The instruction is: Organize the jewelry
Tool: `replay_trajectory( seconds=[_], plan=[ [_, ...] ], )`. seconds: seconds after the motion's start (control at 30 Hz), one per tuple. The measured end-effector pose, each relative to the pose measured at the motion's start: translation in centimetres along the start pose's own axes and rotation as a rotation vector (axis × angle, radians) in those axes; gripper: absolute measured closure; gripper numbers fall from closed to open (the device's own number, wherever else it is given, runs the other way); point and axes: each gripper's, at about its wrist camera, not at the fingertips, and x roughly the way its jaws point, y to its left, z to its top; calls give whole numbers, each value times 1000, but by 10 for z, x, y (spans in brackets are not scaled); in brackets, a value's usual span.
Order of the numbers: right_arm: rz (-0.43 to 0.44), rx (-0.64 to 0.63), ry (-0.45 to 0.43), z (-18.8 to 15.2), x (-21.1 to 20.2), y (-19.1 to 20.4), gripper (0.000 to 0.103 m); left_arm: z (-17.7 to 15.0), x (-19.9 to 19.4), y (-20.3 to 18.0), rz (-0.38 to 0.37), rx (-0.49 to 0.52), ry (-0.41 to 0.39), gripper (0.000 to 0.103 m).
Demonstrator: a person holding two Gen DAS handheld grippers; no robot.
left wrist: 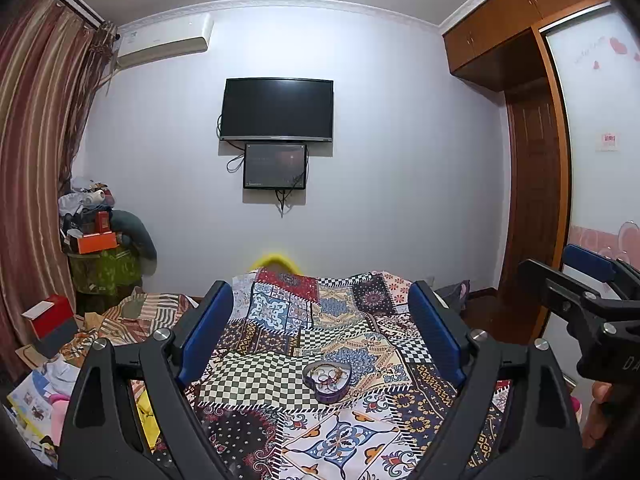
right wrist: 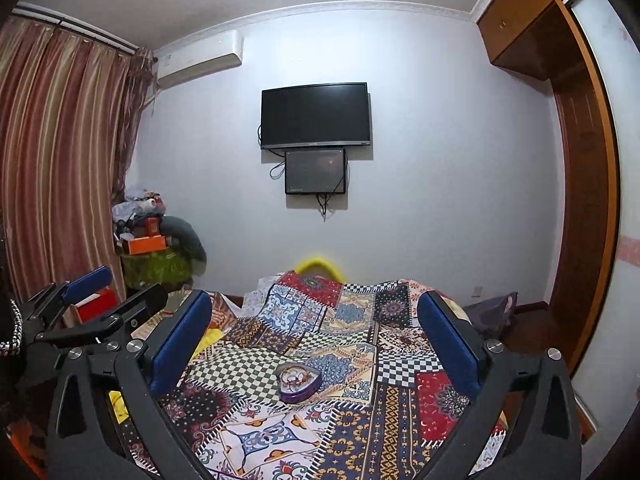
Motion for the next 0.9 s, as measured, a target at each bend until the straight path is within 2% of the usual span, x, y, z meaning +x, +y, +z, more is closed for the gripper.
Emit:
replay_trajectory(
  seconds=[0.9],
  plan=[
    [3, 18, 34, -2, -7, -11, 1, -4, 2, 0, -23, 2, 21, 13]
  ],
)
